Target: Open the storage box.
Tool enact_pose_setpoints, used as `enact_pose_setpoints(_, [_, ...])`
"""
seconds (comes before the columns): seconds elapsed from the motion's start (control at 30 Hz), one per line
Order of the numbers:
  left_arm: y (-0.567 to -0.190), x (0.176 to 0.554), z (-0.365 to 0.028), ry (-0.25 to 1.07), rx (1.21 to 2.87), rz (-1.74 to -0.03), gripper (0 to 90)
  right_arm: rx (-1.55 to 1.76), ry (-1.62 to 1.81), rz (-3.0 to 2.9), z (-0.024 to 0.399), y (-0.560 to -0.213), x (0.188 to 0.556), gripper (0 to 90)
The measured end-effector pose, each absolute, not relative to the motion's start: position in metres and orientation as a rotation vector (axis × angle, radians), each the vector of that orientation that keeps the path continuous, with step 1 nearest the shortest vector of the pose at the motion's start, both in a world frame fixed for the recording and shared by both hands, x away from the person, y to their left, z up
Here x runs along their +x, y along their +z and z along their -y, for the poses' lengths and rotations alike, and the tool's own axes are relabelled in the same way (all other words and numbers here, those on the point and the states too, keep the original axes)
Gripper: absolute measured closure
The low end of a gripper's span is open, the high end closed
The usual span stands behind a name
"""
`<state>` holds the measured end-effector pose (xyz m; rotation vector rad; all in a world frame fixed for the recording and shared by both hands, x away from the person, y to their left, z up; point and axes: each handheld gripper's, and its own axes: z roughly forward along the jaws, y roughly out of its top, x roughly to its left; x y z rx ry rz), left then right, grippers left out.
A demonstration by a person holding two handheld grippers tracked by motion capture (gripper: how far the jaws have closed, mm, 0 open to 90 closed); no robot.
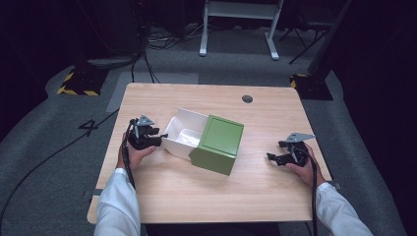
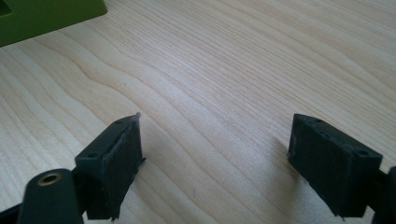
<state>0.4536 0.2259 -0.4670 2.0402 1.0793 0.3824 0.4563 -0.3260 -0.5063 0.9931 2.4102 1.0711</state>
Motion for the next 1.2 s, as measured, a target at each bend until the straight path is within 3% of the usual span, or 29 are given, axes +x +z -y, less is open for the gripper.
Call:
enact_pose_setpoints(0.83, [-0.421, 0.416, -0.25, 0.633, 1.916, -1.077, 33.3, 0.993, 1.071, -2.41, 0.326, -0.506, 0.456, 17.5])
enact_pose_setpoints(1.2, [-0.413, 0.399, -0.246, 0.667, 1.993, -1.022, 25.3, 0.993, 1.072, -2.41, 0.326, -0.506, 0.456, 17.5])
